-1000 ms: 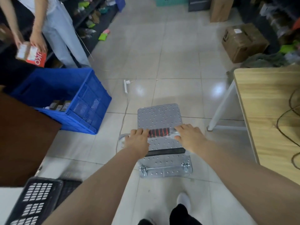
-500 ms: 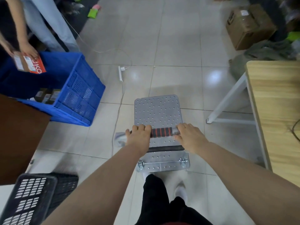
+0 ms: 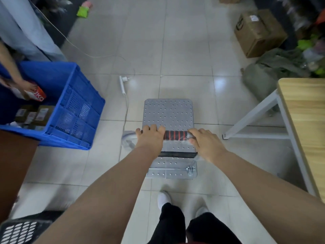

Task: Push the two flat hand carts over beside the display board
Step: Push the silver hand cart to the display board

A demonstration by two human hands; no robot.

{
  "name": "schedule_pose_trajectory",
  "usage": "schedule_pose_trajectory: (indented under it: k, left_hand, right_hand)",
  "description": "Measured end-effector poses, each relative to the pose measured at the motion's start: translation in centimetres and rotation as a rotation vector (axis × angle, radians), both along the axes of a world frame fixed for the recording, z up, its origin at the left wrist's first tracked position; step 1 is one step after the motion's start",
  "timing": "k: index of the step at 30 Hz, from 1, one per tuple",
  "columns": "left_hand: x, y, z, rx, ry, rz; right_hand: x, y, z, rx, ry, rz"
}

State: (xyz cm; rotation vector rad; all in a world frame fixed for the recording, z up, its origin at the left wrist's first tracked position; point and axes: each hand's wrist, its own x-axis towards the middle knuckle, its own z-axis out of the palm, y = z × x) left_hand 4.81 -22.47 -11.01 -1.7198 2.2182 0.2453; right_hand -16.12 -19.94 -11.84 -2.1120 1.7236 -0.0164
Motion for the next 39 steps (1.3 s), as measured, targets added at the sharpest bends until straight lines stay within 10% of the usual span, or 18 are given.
schedule_pose_trajectory:
  k: [39]
  left_hand:
    - [-4.6, -41.3, 0.2, 0.037, 0.158, 0.131]
  right_hand:
    - [-3.7, -42.6, 1.2, -0.017, 0.015, 0.013]
